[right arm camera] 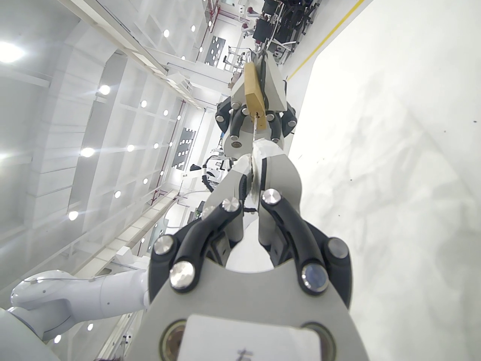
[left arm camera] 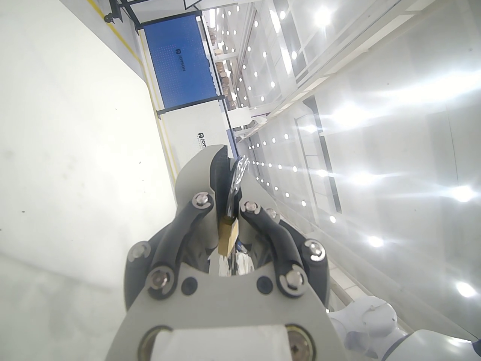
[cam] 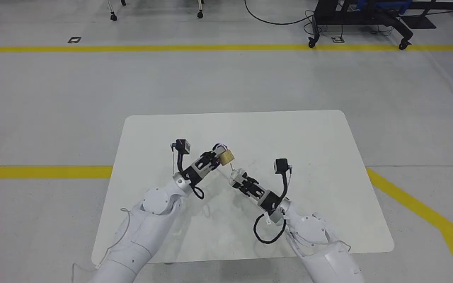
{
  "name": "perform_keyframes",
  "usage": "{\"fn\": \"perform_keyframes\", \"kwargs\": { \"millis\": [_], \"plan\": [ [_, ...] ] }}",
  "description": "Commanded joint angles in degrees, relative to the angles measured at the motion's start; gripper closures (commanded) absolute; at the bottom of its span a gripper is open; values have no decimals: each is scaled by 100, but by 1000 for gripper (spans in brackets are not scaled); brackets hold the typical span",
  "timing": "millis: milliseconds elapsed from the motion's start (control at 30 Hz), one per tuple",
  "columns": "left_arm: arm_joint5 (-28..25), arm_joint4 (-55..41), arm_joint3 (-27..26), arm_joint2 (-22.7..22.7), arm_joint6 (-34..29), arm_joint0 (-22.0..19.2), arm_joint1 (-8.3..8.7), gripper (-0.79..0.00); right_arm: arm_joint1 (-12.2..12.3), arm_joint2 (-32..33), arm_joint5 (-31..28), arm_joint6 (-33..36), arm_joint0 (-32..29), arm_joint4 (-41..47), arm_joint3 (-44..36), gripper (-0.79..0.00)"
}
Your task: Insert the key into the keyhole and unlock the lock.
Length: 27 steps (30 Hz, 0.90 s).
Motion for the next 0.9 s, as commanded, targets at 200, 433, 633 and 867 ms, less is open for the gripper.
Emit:
{"fn": "perform_keyframes", "kwargs": {
  "millis": [200,433,633,867],
  "plan": [
    [-16,-19,62,17,-44,-32,-30,0,-13,-8,36,22,23,12,32,0],
    [-35,-23,112,23,-87,-62,-53,0,-25,-17,54,22,43,13,62,0],
    [-55,-20,157,46,-118,-85,-78,0,-38,-25,68,13,75,26,103,0],
    [-56,-38,215,82,-176,-96,-108,0,-48,-21,89,23,90,35,127,0]
  ]
}}
